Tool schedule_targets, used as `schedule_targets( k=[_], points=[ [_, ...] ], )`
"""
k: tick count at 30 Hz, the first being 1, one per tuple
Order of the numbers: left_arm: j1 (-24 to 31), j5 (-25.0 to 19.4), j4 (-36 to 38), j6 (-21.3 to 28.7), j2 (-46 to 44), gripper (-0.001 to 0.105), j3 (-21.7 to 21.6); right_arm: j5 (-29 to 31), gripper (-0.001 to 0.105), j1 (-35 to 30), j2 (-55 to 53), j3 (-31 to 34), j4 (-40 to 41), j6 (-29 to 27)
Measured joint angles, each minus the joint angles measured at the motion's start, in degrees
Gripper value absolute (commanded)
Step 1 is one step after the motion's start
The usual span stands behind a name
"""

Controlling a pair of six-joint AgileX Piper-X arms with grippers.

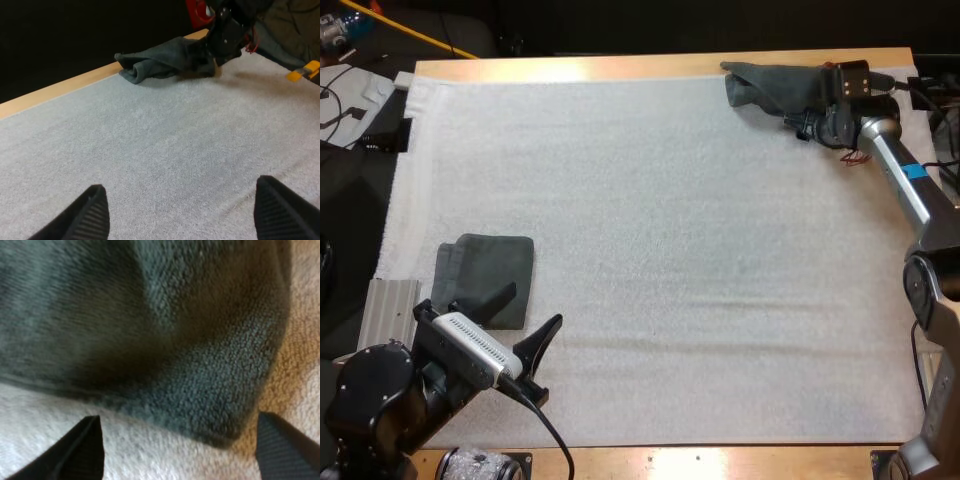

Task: Pick towel from pile, fold and stack

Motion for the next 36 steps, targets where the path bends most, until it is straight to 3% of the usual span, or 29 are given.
schedule_targets(
  k=[12, 14, 19, 20, 36],
  points=[
    [0.0, 0.0, 0.0, 0.0, 0.0, 0.059, 0.0, 0.0, 0.058, -1.8, 2.6, 0.0, -2.7, 1.4],
    [0.0, 0.0, 0.0, 0.0, 0.0, 0.059, 0.0, -0.2, 0.048, -2.0, 3.2, 0.0, -2.9, 1.5],
    [0.0, 0.0, 0.0, 0.0, 0.0, 0.059, 0.0, -0.5, 0.003, -2.1, 3.4, 0.0, -2.9, 1.9],
    [0.0, 0.0, 0.0, 0.0, 0.0, 0.059, 0.0, -0.5, 0.001, -2.1, 3.4, 0.0, -2.9, 1.9],
    [0.0, 0.0, 0.0, 0.0, 0.4, 0.059, 0.0, -1.0, 0.001, -1.3, 2.9, -0.1, -1.6, -2.5]
  ],
)
